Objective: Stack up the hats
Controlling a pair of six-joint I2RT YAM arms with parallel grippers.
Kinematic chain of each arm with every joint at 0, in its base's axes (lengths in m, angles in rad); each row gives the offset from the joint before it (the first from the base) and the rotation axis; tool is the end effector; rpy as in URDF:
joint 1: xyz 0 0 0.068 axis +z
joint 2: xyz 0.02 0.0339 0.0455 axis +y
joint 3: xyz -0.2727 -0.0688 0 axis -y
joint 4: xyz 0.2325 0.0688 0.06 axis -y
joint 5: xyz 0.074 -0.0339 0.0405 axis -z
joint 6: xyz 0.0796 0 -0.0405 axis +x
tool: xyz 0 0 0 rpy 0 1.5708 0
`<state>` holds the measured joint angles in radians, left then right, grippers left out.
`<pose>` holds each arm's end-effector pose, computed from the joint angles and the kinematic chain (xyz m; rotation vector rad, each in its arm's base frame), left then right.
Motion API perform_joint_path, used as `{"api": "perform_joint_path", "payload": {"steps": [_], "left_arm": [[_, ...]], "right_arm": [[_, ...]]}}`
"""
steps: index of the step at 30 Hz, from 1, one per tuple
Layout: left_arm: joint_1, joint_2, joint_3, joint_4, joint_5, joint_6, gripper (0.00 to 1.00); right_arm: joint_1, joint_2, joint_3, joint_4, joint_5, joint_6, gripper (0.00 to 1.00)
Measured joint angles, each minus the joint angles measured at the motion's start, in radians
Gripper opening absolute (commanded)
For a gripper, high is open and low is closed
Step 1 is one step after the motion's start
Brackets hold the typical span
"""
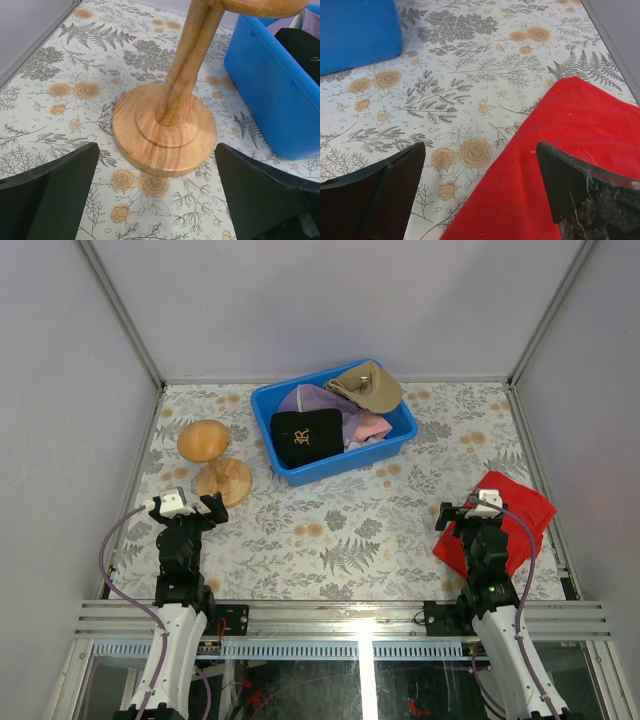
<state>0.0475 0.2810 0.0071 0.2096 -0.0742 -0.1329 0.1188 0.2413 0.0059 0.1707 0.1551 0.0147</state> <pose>0.1507 0.0131 0.1741 -0.2038 1.6222 -0.0048 0.1480 0.0053 0.1729 0.0338 1.6344 -0.0245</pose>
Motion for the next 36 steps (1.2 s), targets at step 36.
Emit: {"api": "perform_joint_path", "payload": {"steps": [36], "left_arm": [[0.0, 0.035, 0.254, -0.238, -0.065, -0.024, 1.0]], "right_arm": [[0.0, 0.042, 0.21, -0.107, -0.048, 0.036, 0.99]]}}
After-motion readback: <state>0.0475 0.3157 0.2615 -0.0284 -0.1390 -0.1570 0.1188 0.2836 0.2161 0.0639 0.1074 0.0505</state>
